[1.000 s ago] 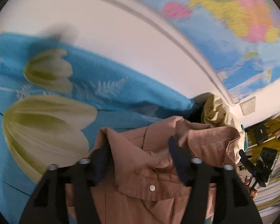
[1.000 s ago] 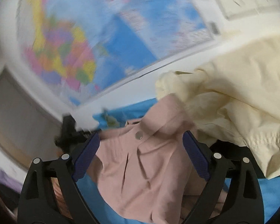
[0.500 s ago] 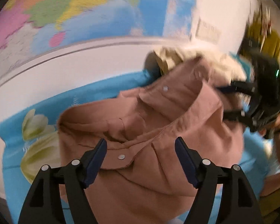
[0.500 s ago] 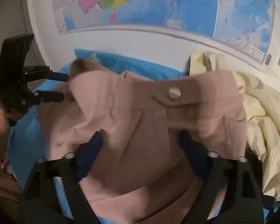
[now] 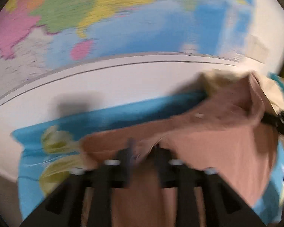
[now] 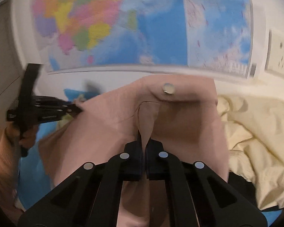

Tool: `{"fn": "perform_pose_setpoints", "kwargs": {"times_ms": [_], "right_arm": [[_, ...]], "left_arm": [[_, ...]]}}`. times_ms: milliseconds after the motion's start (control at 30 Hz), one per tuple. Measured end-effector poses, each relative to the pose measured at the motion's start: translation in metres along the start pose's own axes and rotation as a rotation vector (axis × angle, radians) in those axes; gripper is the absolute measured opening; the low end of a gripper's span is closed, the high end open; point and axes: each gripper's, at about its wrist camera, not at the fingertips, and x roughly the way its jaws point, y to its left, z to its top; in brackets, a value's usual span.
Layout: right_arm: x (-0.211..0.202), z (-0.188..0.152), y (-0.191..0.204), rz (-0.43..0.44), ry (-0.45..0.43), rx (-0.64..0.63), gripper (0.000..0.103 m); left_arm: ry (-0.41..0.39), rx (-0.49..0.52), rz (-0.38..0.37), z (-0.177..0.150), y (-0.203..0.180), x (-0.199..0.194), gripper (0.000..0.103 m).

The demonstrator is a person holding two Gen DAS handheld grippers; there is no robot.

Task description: Fold large clothes

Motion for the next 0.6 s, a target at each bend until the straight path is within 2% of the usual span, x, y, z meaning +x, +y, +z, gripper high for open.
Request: {"fn": "perform_pose_setpoints", "kwargs": {"times_ms": [67, 133, 200, 233, 267, 367, 400, 433, 500, 600], "right_arm": [[0.031, -0.007, -0.003, -0.041, 0.08, -0.006, 0.004], [0.048, -0.015, -0.006, -0.036, 0.119, 0.009, 0.003], [0.05, -0.019, -0.008, -0.02, 0.122, 0.021, 0.003], [0.049, -0.018, -0.009, -0.016, 0.121, 0.023, 0.007], [0.05, -0.015, -0.01, -0.011, 0.123, 0.024, 0.009], [0.046, -0.01, -0.015, 0.018, 0.119, 0.036, 0.03], [0.04, -0.01, -0.017, 0.036, 0.108, 0.045, 0.048], [0.032, -0.01, -0.018, 0.03, 0.092, 0.046, 0.07], [0.007, -0.012, -0.015, 0.016, 0.026, 0.025, 0.082], [-0.033, -0.03, -0.02, 0.0, -0.028, 0.01, 0.091]], "left_arm": [[0.003, -0.011, 0.034, -0.002, 0.007, 0.006, 0.044], [0.022, -0.059, -0.032, -0.01, 0.021, 0.006, 0.045], [-0.003, -0.086, -0.034, -0.025, 0.037, -0.001, 0.05], [-0.012, -0.088, -0.026, -0.031, 0.044, -0.005, 0.062], [-0.015, -0.092, -0.024, -0.036, 0.048, -0.007, 0.068], [0.019, -0.102, -0.024, -0.056, 0.062, -0.009, 0.075], [0.044, -0.103, -0.037, -0.063, 0.063, -0.006, 0.077], [0.058, -0.101, -0.044, -0.07, 0.062, -0.005, 0.077], [0.078, -0.1, -0.072, -0.089, 0.066, -0.004, 0.077], [0.079, -0.126, -0.118, -0.114, 0.073, -0.009, 0.077]]}}
